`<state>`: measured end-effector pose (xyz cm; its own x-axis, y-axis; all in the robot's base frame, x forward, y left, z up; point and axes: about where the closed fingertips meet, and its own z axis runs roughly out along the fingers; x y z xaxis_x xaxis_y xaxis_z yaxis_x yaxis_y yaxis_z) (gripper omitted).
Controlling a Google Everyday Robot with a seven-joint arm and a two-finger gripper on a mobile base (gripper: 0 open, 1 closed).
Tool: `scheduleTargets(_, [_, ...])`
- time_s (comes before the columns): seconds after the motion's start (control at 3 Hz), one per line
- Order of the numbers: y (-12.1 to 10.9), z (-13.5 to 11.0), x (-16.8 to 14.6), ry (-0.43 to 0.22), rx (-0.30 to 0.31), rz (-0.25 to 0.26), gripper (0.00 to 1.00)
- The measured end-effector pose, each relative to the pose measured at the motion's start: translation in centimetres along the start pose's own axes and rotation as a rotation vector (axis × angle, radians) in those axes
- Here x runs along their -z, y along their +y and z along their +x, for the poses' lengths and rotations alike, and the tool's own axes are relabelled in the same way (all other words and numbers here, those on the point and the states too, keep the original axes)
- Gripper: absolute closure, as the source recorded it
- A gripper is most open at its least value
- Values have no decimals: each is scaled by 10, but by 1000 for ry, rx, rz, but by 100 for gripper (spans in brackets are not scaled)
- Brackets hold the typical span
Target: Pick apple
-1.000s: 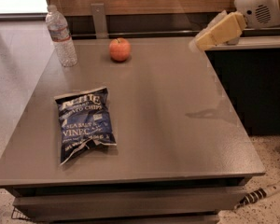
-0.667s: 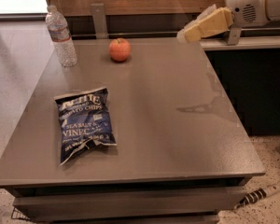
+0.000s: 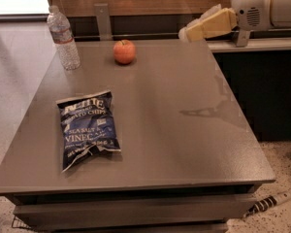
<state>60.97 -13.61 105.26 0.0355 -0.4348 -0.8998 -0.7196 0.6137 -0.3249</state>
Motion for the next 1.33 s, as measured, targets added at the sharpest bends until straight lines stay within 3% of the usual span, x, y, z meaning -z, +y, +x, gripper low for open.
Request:
scheduleTargets(0.33, [-3, 10, -26, 39, 2, 5, 0])
scheduleTargets(0.67, [-3, 42, -109, 110, -10, 1, 0])
scheduleTargets(1.0, [3, 58, -151, 126, -23, -8, 0])
scheduleTargets(1.33, [12, 68, -193, 96, -57, -34, 0])
